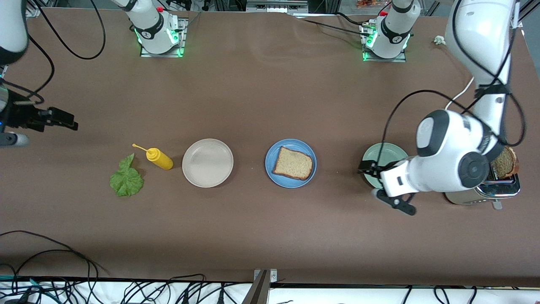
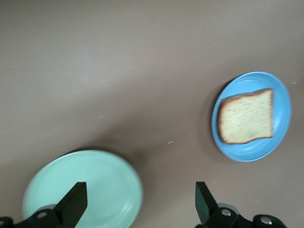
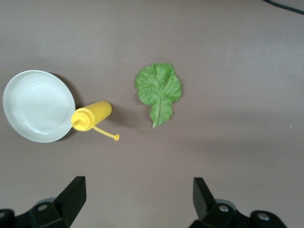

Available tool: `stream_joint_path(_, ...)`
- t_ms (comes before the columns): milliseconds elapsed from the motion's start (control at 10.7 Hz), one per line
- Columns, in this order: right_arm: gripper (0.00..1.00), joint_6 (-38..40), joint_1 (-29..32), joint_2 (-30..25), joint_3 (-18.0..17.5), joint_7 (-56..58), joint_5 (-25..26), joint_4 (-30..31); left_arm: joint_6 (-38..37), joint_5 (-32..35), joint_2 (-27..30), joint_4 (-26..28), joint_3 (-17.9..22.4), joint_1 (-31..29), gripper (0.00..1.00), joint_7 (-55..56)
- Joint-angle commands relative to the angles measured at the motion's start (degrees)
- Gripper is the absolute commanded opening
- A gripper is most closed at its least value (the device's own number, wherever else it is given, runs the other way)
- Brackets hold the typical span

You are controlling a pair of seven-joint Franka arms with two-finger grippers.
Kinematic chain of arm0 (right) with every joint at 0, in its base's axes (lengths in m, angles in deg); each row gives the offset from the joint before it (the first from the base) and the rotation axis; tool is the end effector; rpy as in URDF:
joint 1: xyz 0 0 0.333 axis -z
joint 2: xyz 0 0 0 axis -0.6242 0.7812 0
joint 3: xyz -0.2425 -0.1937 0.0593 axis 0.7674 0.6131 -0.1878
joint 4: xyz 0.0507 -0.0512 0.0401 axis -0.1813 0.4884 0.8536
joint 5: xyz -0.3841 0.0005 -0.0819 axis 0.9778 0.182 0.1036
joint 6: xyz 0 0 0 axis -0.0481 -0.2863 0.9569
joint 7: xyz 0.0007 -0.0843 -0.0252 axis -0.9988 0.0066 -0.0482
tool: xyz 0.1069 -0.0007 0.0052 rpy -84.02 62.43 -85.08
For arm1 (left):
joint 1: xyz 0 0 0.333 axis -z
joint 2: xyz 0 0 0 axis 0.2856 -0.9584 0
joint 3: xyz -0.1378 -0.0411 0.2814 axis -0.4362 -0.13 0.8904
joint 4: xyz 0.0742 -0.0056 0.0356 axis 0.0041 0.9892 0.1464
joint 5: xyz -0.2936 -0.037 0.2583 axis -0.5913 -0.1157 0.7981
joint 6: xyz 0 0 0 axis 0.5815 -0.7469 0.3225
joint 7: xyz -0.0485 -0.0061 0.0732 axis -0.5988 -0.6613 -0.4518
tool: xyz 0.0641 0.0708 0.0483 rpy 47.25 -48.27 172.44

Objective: Make sandwich in blue plate with both arms
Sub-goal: 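Release the toast with the left gripper while the right gripper reaches the lettuce, then lower the right gripper onto the green lettuce leaf and grasp it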

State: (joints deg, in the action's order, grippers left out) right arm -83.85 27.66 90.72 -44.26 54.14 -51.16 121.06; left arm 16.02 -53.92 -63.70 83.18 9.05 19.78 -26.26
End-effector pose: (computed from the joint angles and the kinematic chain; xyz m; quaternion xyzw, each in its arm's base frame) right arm 0.6131 -0.0329 0.5308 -0.9989 -0.0238 0.0365 0.0151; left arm 0.7033 -0.1438 0.3766 0.9707 -0.2026 -0.0586 0.1148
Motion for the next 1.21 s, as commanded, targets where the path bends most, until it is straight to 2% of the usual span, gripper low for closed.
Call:
stream_joint_path(0, 1.0, -6.12, 0.06, 6.63, 0.52, 5.88, -0.29, -1.19, -1.73, 9.75, 7.25, 1.82, -0.04, -1.6, 1.0, -0.09)
stream_joint_path(373, 1.0, -16.13, 0.33, 14.89, 0.35, 9.69, -1.51, -1.27, -13.38, 11.18, 16.03, 1.74, 0.13, -4.32, 1.0, 0.08)
stream_joint_path(560, 1.0, -21.15, 0.76, 19.54, 0.35, 13.36, -6.32, -1.19, -16.32, 10.48, 20.25, 3.39, 0.31, -6.08, 1.0, -0.44)
stream_joint_path(746, 1.0, -25.46, 0.77, 23.68, 0.44, 18.2, -8.11, -1.1, -15.71, 10.3, 26.05, 11.37, 1.71, -5.65, 1.0, 0.08)
stream_joint_path(933, 1.0, -26.01, 0.85, 25.54, 0.44, 18.3, -8.2, -0.75, -13.87, 4.88, 31.59, 17.79, 2.15, -7.31, 1.0, 0.17)
stream_joint_path(1119, 1.0, -26.36, 2.43, 27.03, 0.35, 18.91, -9.25, 0.65, -10.35, 4.15, 37.04, 24.74, 3.73, -7.14, 1.0, 0.08)
